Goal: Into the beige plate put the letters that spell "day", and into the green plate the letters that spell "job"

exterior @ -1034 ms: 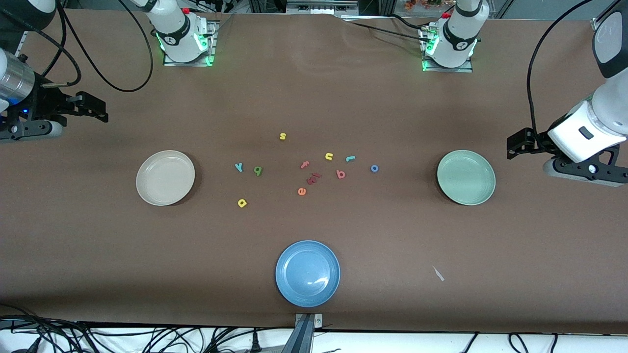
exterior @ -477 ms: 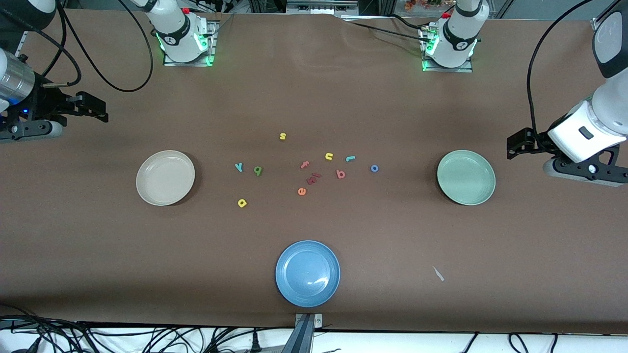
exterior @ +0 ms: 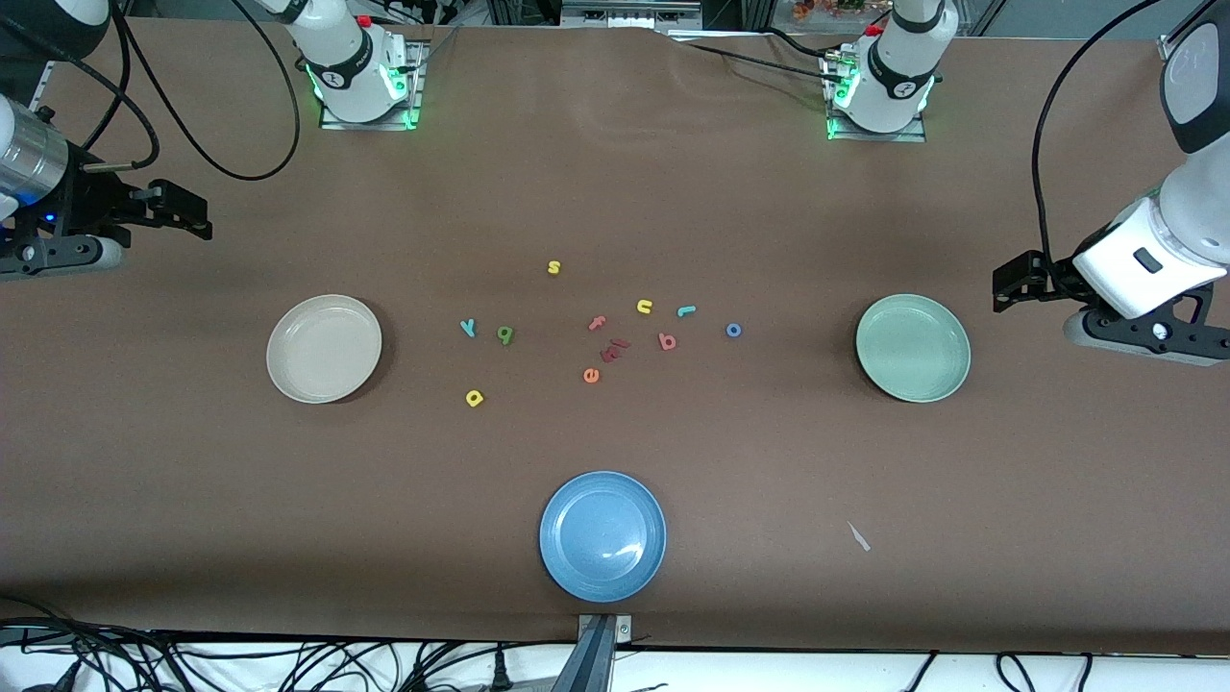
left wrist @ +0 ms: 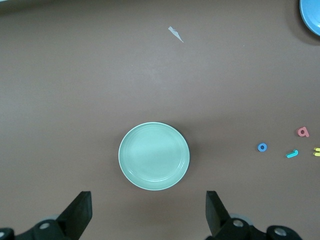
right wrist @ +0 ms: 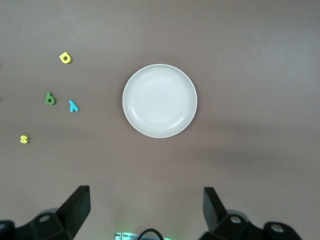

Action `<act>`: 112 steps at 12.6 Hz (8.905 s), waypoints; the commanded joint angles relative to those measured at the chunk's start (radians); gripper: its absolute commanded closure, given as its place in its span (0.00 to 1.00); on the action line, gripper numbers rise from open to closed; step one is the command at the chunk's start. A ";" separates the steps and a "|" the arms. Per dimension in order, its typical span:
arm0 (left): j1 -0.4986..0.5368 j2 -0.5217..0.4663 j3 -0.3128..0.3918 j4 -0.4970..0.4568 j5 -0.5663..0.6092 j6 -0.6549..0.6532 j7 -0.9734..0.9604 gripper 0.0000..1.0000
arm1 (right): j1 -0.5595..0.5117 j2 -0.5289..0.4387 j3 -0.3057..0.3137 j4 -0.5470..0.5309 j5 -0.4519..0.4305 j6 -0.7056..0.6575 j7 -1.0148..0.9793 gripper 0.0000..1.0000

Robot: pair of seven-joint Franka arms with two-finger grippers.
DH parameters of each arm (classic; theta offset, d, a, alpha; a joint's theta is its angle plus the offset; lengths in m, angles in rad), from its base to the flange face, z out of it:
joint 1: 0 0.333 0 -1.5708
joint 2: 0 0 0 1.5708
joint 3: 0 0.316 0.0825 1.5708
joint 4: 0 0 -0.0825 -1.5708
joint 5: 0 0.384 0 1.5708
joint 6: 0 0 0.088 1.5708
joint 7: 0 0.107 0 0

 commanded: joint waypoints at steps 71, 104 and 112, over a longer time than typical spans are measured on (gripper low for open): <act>-0.390 0.397 -0.024 -0.455 -0.234 0.705 -0.862 0.47 | 0.240 0.446 0.183 -0.514 -0.121 1.084 0.216 0.13; -0.047 0.295 -0.227 -0.339 -0.126 0.405 -0.665 0.00 | 0.234 0.362 -0.047 -0.382 -0.015 0.808 0.125 0.00; -0.277 0.396 -0.235 -0.418 -0.114 0.680 -1.050 0.28 | 0.260 0.434 0.140 -0.276 -0.015 0.794 0.708 0.00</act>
